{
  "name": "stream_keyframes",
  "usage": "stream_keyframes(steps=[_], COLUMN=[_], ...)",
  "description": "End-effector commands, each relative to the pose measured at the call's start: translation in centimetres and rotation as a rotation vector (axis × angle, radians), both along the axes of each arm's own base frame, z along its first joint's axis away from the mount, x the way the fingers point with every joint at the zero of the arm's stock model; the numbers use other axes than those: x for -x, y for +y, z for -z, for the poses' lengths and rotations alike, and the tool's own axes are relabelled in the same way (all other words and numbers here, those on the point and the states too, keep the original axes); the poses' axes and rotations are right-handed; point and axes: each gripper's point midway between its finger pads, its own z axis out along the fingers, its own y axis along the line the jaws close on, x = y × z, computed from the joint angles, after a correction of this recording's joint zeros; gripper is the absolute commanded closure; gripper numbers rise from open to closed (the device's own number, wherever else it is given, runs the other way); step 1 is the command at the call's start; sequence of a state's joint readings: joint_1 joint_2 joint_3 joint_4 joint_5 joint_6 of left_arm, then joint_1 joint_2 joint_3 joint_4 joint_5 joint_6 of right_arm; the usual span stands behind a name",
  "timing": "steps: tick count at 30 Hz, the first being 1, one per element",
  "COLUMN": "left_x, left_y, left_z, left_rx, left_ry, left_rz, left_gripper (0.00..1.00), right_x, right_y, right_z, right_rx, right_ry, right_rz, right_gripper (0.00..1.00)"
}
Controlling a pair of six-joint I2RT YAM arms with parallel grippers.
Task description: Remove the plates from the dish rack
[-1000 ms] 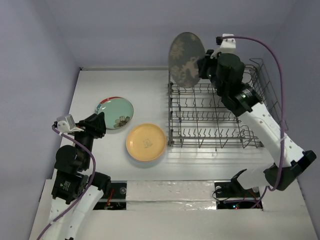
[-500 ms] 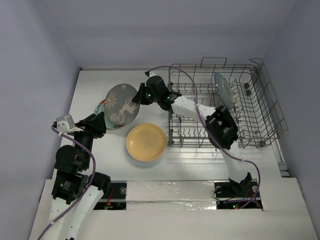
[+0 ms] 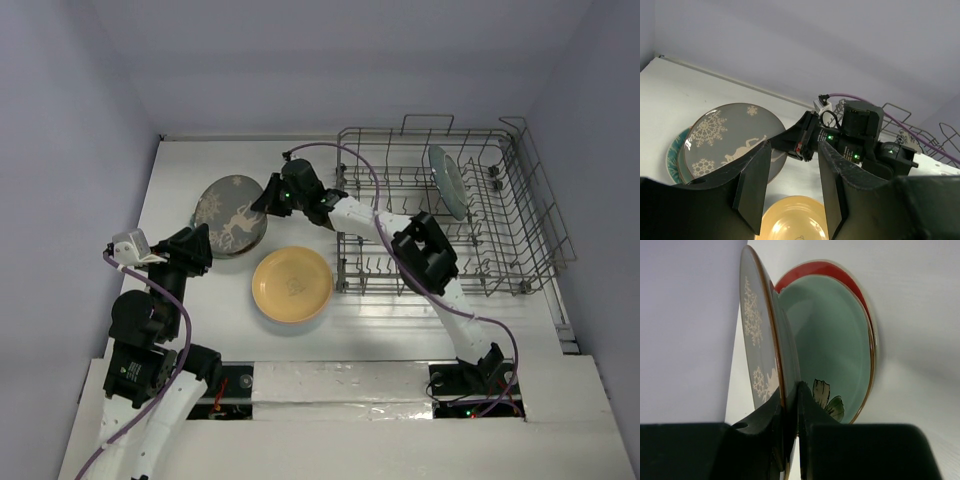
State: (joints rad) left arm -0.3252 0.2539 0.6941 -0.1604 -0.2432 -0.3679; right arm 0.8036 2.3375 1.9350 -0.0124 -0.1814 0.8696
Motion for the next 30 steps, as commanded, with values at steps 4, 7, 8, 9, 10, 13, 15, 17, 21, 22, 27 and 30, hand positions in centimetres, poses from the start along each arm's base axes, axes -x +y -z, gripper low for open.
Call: stream_keyframes(steps=[4, 7, 8, 9, 10, 13, 15, 17, 21, 22, 27, 30], left_x=[-0.2, -0.2, -0.2, -0.2, -0.2, -0.2, -0.1, -0.1, 0.0, 0.0, 0.0, 0.0], left_y=[0.0, 0.0, 0.0, 0.1, 0.1, 0.1, 0.1, 0.1, 0.1, 0.1, 0.2, 0.2], left_z=[-0.9, -0.8, -0.8, -0.8, -0.8, -0.8, -0.8, -0.9, -0.9, -0.9, -0.9, -1.0], left_rx=[0.008, 0.006, 0.006, 0.008, 0.006, 0.008, 0.009, 0.008, 0.009, 0.010, 0.010, 0.008], left_ry=[-0.035, -0.033, -0.032, -0.031, -0.032, -0.031, -0.033, -0.036, -0.037, -0.039, -0.040, -0.040], left_rz=[-0.001, -0.003, -0.004, -0.006, -0.006, -0.006, -0.007, -0.008, -0.008, -0.006, -0.009, -0.009], left_gripper=[0.60, 0.60, 0.60, 0.60, 0.60, 0.60, 0.60, 0.60, 0.60, 0.60, 0.60, 0.60], right_x=[0.3, 0.3, 0.3, 0.3, 0.4, 0.8, 0.3, 0.5, -0.5, -0.6, -1.1, -1.0], right_y=[3.5, 3.7, 3.7, 3.7, 3.6, 3.7, 2.9, 2.3, 0.4, 0.0, -2.9, -4.9], right_z=[-4.4, -3.6, -3.8, -3.6, -3.5, -3.0, -2.3, -2.5, -2.6, -2.7, -3.8, -6.1], right_rx=[-0.189, -0.179, -0.185, -0.187, -0.187, -0.161, -0.097, -0.046, 0.098, 0.118, 0.289, 0.335], right_ry=[-0.048, -0.029, -0.028, -0.019, -0.016, -0.015, -0.039, -0.063, -0.140, -0.154, -0.253, -0.314], right_rz=[-0.041, -0.042, -0.042, -0.039, -0.038, -0.041, -0.003, 0.019, 0.056, 0.062, 0.118, 0.144], right_gripper=[0.83, 0.81, 0.81, 0.79, 0.78, 0.63, 0.48, 0.38, 0.18, 0.16, 0.00, 0.00])
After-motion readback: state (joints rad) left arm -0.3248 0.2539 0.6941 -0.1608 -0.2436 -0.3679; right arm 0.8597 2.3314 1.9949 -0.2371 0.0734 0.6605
